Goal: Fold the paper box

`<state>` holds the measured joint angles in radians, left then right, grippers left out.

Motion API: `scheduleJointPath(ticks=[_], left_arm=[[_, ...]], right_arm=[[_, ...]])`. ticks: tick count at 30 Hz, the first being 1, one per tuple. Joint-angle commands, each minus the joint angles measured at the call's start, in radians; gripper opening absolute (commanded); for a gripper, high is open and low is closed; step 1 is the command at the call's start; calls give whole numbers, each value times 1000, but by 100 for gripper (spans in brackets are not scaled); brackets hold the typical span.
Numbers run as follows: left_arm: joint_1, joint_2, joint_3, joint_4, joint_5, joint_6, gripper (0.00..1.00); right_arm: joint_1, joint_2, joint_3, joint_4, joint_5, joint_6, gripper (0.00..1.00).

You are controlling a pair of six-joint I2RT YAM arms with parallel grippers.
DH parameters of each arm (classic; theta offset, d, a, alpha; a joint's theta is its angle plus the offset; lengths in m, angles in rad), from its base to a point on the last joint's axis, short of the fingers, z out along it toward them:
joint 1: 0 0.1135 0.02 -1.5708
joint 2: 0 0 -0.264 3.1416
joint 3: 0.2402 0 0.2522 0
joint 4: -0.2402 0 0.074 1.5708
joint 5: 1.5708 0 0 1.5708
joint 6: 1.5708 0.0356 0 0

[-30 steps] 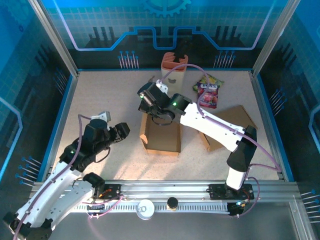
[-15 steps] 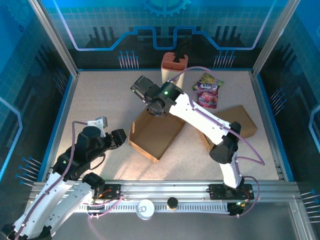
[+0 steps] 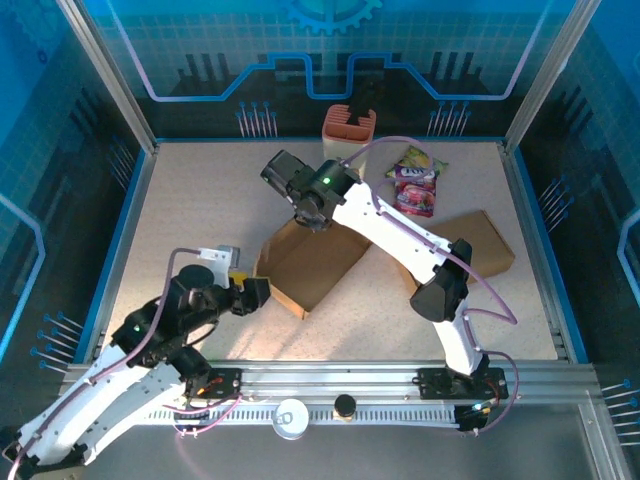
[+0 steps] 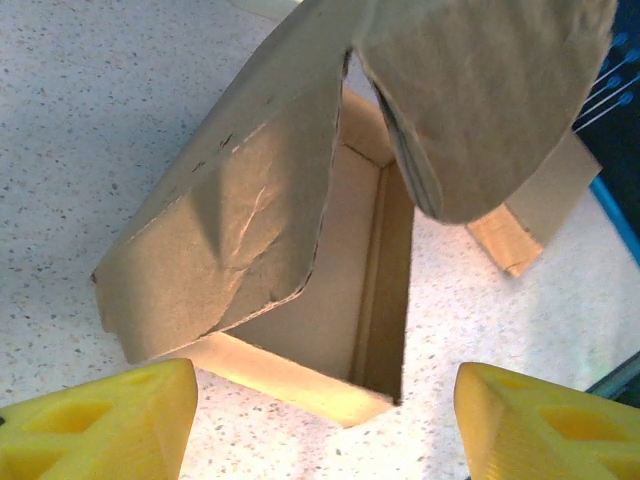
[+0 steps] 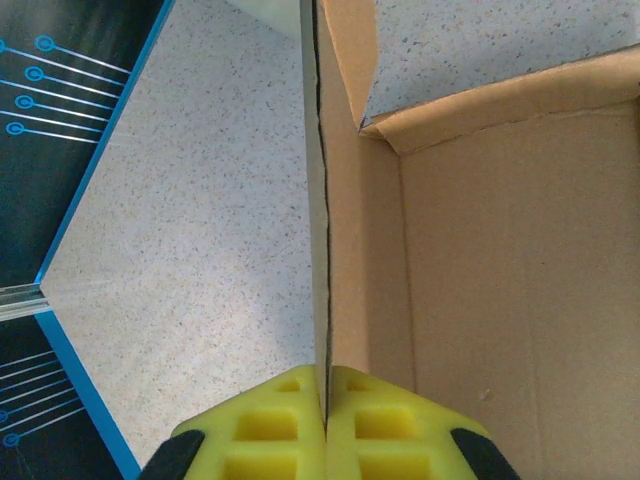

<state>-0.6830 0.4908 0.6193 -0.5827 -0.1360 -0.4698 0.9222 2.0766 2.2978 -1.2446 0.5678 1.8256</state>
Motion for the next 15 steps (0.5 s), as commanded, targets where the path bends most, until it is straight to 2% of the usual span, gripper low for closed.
scheduleJointPath(ticks=[1, 6, 11, 15], left_arm=[[-55, 28, -6, 35, -176, 60, 69], [-101, 114, 26, 70, -345, 129, 66], [-169, 231, 70, 116, -442, 204, 61], [-214, 290, 112, 96, -567, 211, 50]], right_arm=[[-10, 21, 26, -27, -1, 23, 0], [-11, 16, 25, -36, 0, 21, 0], [-10, 20, 23, -39, -4, 20, 0], [-10, 22, 20, -40, -12, 22, 0]])
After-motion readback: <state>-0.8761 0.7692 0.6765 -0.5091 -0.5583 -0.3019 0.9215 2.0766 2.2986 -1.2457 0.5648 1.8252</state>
